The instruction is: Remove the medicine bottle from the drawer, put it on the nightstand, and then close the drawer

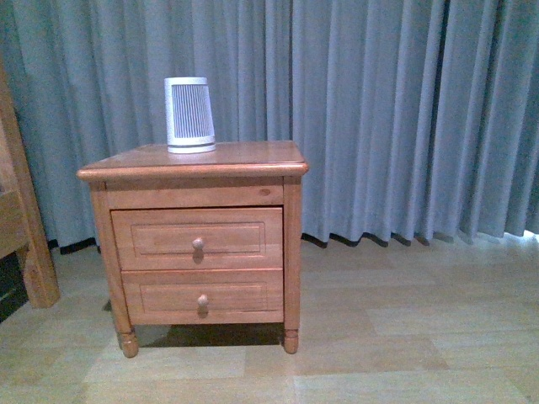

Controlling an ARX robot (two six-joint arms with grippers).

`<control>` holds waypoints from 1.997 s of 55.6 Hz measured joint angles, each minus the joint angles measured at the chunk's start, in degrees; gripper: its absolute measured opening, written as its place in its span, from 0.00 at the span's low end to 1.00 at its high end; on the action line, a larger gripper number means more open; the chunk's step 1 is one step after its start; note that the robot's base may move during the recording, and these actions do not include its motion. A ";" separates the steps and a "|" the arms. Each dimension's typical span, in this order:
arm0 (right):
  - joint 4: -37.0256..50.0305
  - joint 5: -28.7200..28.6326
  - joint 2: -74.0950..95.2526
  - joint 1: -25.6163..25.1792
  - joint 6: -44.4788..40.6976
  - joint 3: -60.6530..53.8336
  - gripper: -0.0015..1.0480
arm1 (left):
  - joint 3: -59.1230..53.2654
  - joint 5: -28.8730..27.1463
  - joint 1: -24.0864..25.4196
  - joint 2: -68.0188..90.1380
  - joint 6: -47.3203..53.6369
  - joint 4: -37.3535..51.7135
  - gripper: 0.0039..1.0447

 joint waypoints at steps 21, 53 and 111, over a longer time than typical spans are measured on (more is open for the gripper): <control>0.00 0.00 0.02 0.00 0.00 0.00 0.93 | 0.00 0.00 0.00 -0.07 0.00 0.00 0.94; 0.00 0.02 0.07 0.00 0.00 0.00 0.93 | 3.39 2.25 0.48 4.83 -2.67 -7.06 0.94; 0.00 0.00 0.07 0.00 0.00 0.00 0.93 | 62.99 -3.65 -13.86 124.61 -2.60 36.61 0.94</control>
